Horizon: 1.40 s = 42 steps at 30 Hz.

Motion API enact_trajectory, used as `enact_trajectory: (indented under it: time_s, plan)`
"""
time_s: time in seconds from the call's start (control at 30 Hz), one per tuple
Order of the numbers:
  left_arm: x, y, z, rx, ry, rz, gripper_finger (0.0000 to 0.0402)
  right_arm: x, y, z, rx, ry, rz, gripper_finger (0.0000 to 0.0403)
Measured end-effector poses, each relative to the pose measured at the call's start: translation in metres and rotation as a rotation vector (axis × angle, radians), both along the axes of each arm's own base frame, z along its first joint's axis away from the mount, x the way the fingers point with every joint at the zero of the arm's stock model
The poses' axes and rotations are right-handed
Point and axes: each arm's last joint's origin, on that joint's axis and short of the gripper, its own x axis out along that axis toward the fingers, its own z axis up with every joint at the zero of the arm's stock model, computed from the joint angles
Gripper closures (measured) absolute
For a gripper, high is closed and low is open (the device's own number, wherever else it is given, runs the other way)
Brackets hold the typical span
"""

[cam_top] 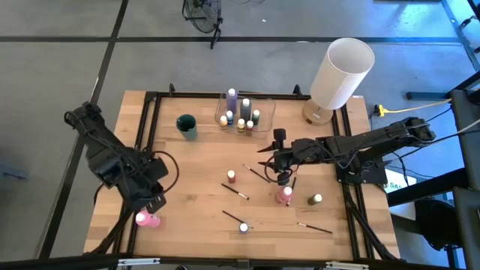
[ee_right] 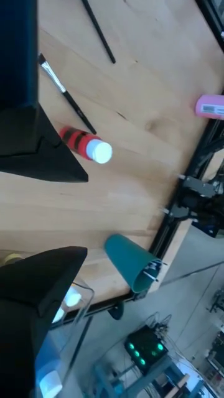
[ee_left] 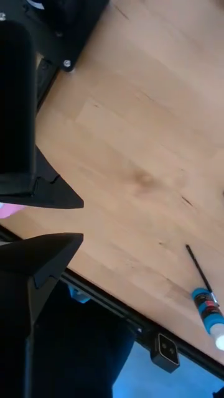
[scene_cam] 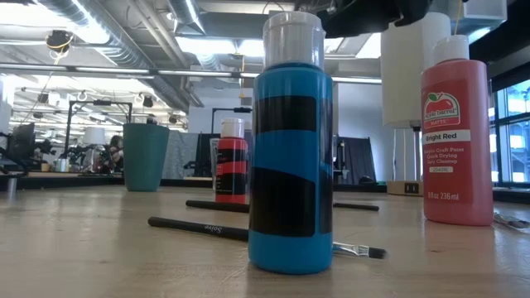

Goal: Pick & Place Paint Supplies
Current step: Put the pink paint bottle into the transparent bin

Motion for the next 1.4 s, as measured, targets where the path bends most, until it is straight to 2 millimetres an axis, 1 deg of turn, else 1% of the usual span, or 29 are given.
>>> enact_trajectory:
  time_s: [0.27, 0.57, 0.8, 1.13, 1.27, 1.4]
  plan:
    - [-0.0028, -0.0026, 0.0003, 0.036, -0.034, -0.027, 0.0334, 0.0001, 0.0, 0.0002, -0.002, -0.003, -0.001, 0.0221]
    - [-0.0039, -0.0013, -0.0016, 0.061, -0.01, -0.006, 0.0317, 0.0, 0.0, -0.0001, -0.002, 0.001, -0.001, 0.0221]
    - [-0.0033, -0.0006, -0.0029, 0.128, -0.017, -0.059, 0.0302, -0.0001, 0.0, -0.0001, 0.001, 0.001, -0.001, 0.0222]
    - [-0.0026, 0.0003, -0.0025, 0.186, -0.047, -0.111, 0.0301, -0.0003, 0.0, -0.0006, 0.015, 0.005, -0.006, 0.0221]
    - [-0.0026, 0.0008, -0.0025, 0.225, -0.049, -0.18, 0.0301, -0.0003, 0.0, -0.0006, 0.015, 0.005, -0.006, 0.0221]
    - [-0.0021, 0.0015, -0.0021, 0.253, -0.069, -0.182, 0.0299, -0.0003, 0.0, -0.0006, 0.014, 0.005, -0.006, 0.0221]
